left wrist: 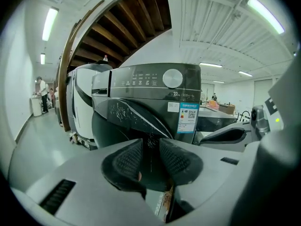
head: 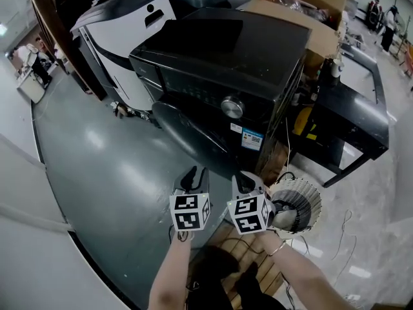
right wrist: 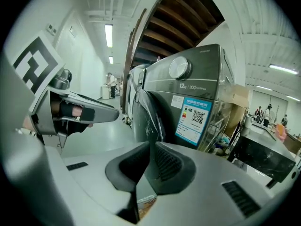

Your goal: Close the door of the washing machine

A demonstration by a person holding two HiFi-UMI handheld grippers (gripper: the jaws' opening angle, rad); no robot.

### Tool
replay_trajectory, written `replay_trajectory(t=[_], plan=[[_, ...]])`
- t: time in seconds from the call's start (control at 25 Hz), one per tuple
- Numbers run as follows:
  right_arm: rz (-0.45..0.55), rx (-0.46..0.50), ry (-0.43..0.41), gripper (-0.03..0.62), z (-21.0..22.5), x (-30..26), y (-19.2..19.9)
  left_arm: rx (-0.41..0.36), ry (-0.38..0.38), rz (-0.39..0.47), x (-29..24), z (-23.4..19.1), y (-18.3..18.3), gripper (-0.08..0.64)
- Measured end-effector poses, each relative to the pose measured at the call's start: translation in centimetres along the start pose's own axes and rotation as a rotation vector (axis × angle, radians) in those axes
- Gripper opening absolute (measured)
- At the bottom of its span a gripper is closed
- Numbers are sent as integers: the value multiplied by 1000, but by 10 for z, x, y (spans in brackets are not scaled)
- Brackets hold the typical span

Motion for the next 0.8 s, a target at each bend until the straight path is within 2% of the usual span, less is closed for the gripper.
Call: replay_trajectory(t=[0.32, 0.56, 0.8], plan=[[60, -51, -42, 15, -10, 57, 6, 58, -70, 41, 71, 8, 4, 94], [89, -73, -62, 8, -13, 101, 7, 52, -111, 56, 119, 13, 5, 87], [132, -81, -120, 6, -20, 144, 11, 54, -136, 56, 160, 23, 15, 66]])
Point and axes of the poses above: the fingertips, and each gripper's own axes: x backward along the fingers, z to its right, y out of its underside, the point moved 10 cm from there along x, backward along the fingers, and after that the axes turned 14 degrees about -y, right-handed, at the moved point
